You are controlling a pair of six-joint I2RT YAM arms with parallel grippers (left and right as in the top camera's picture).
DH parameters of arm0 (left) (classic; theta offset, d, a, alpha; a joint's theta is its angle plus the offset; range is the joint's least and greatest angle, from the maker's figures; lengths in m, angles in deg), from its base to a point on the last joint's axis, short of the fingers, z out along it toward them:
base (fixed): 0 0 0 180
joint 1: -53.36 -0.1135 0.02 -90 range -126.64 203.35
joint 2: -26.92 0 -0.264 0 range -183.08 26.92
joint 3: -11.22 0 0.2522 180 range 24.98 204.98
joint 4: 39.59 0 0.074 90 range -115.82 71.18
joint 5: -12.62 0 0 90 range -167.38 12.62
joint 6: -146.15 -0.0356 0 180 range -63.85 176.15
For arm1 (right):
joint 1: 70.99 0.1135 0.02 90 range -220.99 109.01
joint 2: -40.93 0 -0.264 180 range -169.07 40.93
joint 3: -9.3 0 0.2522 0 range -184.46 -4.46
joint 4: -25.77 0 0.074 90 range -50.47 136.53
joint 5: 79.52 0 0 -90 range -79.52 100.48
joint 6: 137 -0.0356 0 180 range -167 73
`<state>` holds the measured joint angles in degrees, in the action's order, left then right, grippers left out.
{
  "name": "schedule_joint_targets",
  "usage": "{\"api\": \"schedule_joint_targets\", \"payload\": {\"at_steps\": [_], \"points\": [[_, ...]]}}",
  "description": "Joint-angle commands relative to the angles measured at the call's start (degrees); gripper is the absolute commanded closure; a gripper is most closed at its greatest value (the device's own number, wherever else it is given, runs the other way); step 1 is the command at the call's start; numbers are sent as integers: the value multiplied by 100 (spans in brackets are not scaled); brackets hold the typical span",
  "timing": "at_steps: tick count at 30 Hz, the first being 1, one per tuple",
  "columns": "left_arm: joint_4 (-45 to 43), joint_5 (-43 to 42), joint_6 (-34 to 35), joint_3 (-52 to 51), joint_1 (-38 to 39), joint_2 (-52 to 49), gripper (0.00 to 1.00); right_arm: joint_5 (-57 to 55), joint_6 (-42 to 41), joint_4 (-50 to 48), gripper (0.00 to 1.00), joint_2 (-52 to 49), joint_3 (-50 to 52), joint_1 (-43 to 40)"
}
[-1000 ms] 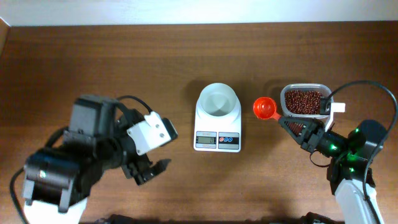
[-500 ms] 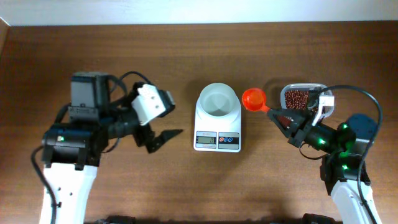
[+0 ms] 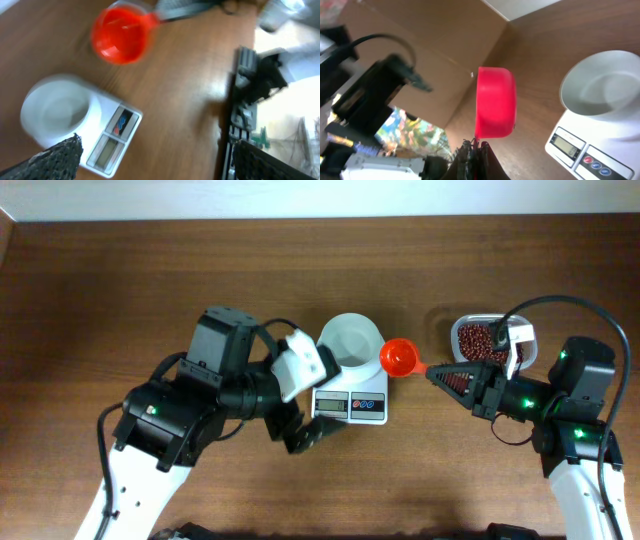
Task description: Scoop and weigh 50g on scale
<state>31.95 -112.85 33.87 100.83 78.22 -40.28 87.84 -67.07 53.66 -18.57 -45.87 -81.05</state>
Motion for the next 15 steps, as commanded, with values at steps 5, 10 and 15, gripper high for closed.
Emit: {"api": "schedule_joint_targets", "payload": {"at_steps": [5,10,15], "points": [[-1078,1311,2203,-50,367,710,1,-3650,817,1419,96,9,-1340,42],[-2769,2586,3359,-1707,1217,955,1,-4509,1049,2610,96,-11,-2710,31],[-1097,1231,1211,-1991,-260,1005,1,-4507,1239,2900,96,-9,-2752,26]]}}
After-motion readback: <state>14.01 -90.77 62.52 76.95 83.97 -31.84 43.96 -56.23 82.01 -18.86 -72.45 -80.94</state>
